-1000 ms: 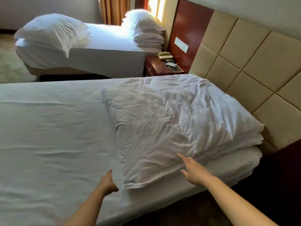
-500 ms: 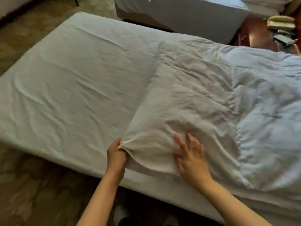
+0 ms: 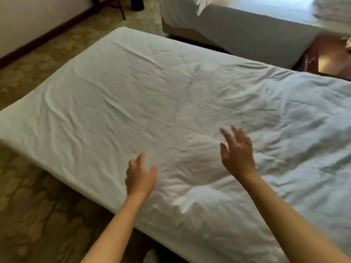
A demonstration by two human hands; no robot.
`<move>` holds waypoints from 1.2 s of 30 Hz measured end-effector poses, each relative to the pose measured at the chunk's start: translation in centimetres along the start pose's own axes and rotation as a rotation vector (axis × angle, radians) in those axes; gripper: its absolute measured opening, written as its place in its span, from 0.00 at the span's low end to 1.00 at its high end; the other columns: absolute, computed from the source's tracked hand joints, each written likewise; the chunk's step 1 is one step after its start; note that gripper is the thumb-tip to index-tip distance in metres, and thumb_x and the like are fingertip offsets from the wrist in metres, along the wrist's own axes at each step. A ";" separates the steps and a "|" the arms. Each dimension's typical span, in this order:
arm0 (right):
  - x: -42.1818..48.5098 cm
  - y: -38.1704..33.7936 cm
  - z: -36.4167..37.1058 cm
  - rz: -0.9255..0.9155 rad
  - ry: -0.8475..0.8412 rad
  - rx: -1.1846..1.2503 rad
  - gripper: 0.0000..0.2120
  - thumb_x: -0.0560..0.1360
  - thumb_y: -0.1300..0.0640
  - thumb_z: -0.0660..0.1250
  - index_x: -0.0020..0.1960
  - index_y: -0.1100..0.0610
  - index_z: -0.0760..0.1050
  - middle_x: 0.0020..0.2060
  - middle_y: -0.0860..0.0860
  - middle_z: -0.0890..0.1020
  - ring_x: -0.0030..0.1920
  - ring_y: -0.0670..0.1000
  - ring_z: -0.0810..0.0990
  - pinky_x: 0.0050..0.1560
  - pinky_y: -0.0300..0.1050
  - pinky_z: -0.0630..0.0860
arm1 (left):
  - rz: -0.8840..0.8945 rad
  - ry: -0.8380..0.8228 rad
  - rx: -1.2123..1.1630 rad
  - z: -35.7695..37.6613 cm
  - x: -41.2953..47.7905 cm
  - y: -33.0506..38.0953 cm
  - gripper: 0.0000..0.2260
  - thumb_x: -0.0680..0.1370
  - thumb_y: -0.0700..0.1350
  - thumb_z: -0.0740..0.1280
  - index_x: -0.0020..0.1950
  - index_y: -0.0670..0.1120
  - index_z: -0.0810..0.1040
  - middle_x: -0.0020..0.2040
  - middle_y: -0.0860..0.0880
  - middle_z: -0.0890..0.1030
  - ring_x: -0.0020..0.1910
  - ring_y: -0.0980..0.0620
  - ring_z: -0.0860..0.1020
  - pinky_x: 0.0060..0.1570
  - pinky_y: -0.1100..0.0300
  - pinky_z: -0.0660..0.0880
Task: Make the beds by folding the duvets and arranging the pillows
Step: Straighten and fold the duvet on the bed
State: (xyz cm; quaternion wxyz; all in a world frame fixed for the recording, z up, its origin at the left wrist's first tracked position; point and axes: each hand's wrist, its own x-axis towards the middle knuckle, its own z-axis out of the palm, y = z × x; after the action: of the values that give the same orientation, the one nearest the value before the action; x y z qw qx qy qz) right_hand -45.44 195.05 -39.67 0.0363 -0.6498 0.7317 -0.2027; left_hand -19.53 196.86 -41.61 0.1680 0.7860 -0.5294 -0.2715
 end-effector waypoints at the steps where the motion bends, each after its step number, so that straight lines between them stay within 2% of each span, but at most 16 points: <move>1: 0.5 1.2 0.8 0.092 0.083 -0.038 0.25 0.76 0.50 0.52 0.73 0.52 0.64 0.72 0.60 0.64 0.73 0.63 0.61 0.72 0.57 0.52 | 0.113 0.020 0.024 1.5 -0.2 1.9 0.31 0.76 0.58 0.62 0.76 0.56 0.54 0.76 0.45 0.53 0.73 0.42 0.58 0.66 0.41 0.61; 4: -0.8 4.2 5.6 0.227 -0.423 -0.149 0.27 0.80 0.44 0.47 0.77 0.43 0.43 0.77 0.53 0.47 0.77 0.58 0.46 0.75 0.56 0.41 | 0.209 -0.258 0.370 8.0 0.4 2.7 0.36 0.67 0.76 0.46 0.69 0.70 0.32 0.73 0.55 0.28 0.76 0.43 0.39 0.66 0.28 0.48; 7: 1.1 6.4 6.3 0.107 -0.860 -0.206 0.30 0.79 0.40 0.52 0.77 0.42 0.45 0.77 0.52 0.45 0.76 0.58 0.48 0.75 0.56 0.49 | 0.029 -0.650 0.577 11.3 4.9 1.9 0.36 0.71 0.74 0.50 0.70 0.68 0.32 0.73 0.53 0.29 0.76 0.38 0.42 0.67 0.29 0.49; 9: 4.9 7.0 4.6 -0.020 -0.819 -0.233 0.28 0.79 0.42 0.55 0.76 0.43 0.51 0.77 0.51 0.49 0.76 0.57 0.50 0.74 0.56 0.51 | -0.027 -0.762 0.640 9.6 8.4 5.7 0.33 0.75 0.62 0.60 0.77 0.58 0.50 0.78 0.45 0.45 0.74 0.38 0.57 0.68 0.39 0.61; 11: 7.6 7.6 3.5 -0.009 -0.490 -0.238 0.27 0.79 0.45 0.55 0.76 0.44 0.52 0.77 0.53 0.48 0.77 0.58 0.46 0.74 0.57 0.44 | 0.077 -0.494 0.548 7.6 10.5 10.7 0.22 0.76 0.55 0.61 0.69 0.50 0.70 0.71 0.44 0.69 0.68 0.42 0.69 0.64 0.48 0.69; 13: 9.2 8.1 4.4 0.099 -0.140 -0.173 0.29 0.76 0.42 0.52 0.76 0.43 0.51 0.77 0.55 0.49 0.76 0.60 0.46 0.72 0.56 0.36 | 0.309 0.016 0.376 7.9 11.3 14.0 0.26 0.76 0.60 0.61 0.71 0.52 0.67 0.73 0.45 0.66 0.71 0.41 0.64 0.64 0.40 0.64; 14: 9.8 8.5 5.5 0.153 -0.171 -0.156 0.32 0.73 0.38 0.45 0.76 0.42 0.47 0.77 0.53 0.48 0.76 0.59 0.45 0.71 0.56 0.33 | 0.393 0.108 0.331 8.6 11.6 15.1 0.33 0.72 0.66 0.58 0.75 0.56 0.59 0.76 0.45 0.58 0.74 0.39 0.58 0.63 0.32 0.61; 17: 10.7 11.0 10.8 0.204 -0.625 -0.177 0.39 0.63 0.30 0.31 0.74 0.36 0.37 0.76 0.49 0.38 0.76 0.55 0.38 0.72 0.60 0.35 | 0.334 -0.285 0.546 15.4 14.4 14.1 0.46 0.52 0.82 0.40 0.64 0.71 0.24 0.75 0.51 0.29 0.75 0.39 0.35 0.61 0.23 0.50; 22: 16.7 15.4 13.4 0.128 -0.921 -0.192 0.32 0.76 0.35 0.53 0.76 0.39 0.45 0.77 0.53 0.39 0.76 0.59 0.40 0.74 0.58 0.40 | 0.197 -0.636 0.778 21.9 22.3 15.1 0.46 0.63 0.80 0.50 0.68 0.65 0.26 0.71 0.49 0.23 0.74 0.40 0.31 0.70 0.34 0.41; 24: 17.5 16.2 12.0 0.071 -0.985 -0.161 0.30 0.77 0.39 0.56 0.76 0.42 0.52 0.77 0.53 0.48 0.76 0.59 0.48 0.74 0.56 0.45 | 0.065 -0.785 0.938 21.8 23.5 17.6 0.45 0.67 0.76 0.56 0.69 0.65 0.29 0.74 0.45 0.28 0.76 0.38 0.39 0.74 0.41 0.47; 26: 16.7 17.1 9.5 -0.045 -0.904 -0.091 0.24 0.78 0.46 0.58 0.73 0.47 0.64 0.73 0.54 0.64 0.73 0.57 0.62 0.72 0.55 0.54 | 0.029 -0.736 1.079 20.8 22.6 21.8 0.41 0.71 0.68 0.61 0.77 0.57 0.43 0.78 0.44 0.51 0.74 0.39 0.58 0.70 0.44 0.61; 28: 14.8 20.2 6.4 -0.116 -0.505 -0.134 0.19 0.77 0.49 0.57 0.66 0.49 0.73 0.66 0.54 0.74 0.68 0.56 0.70 0.69 0.58 0.63 | 0.312 -0.445 0.930 21.1 19.3 25.6 0.24 0.77 0.58 0.60 0.71 0.49 0.68 0.70 0.45 0.70 0.67 0.43 0.70 0.65 0.46 0.69; 30: 10.3 25.8 3.1 0.048 -0.045 -0.295 0.22 0.73 0.48 0.56 0.63 0.49 0.76 0.64 0.55 0.76 0.67 0.56 0.72 0.67 0.60 0.67 | 0.702 -0.059 0.574 23.5 13.5 27.5 0.22 0.79 0.57 0.57 0.71 0.50 0.67 0.72 0.43 0.69 0.70 0.42 0.67 0.67 0.40 0.63; 31: 7.0 29.4 1.7 0.229 0.078 -0.322 0.23 0.72 0.48 0.56 0.65 0.48 0.75 0.66 0.56 0.75 0.68 0.57 0.70 0.68 0.60 0.62 | 0.766 -0.031 0.426 24.7 9.3 27.7 0.26 0.79 0.60 0.54 0.76 0.54 0.58 0.76 0.44 0.60 0.74 0.42 0.59 0.67 0.36 0.56; 33: 0.2 35.5 -1.2 0.573 -0.022 -0.372 0.25 0.73 0.44 0.54 0.68 0.47 0.71 0.68 0.57 0.72 0.68 0.59 0.69 0.67 0.63 0.60 | 0.696 -0.257 0.467 28.8 2.4 25.9 0.33 0.73 0.72 0.42 0.73 0.64 0.34 0.78 0.50 0.40 0.77 0.44 0.43 0.67 0.32 0.48; 36: -5.6 41.1 -3.8 0.610 -0.537 -0.331 0.30 0.75 0.38 0.46 0.75 0.45 0.57 0.75 0.54 0.59 0.73 0.57 0.61 0.72 0.61 0.56 | 0.514 -0.508 0.688 35.1 0.6 23.7 0.33 0.70 0.74 0.38 0.69 0.66 0.29 0.77 0.51 0.34 0.76 0.43 0.40 0.68 0.30 0.46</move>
State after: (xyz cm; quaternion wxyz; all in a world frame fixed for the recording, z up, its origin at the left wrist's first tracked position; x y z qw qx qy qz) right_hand -84.23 204.39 -51.48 0.1787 -0.4306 0.8774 0.1133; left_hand -58.10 188.04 -56.66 -0.1740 0.5488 -0.7891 -0.2139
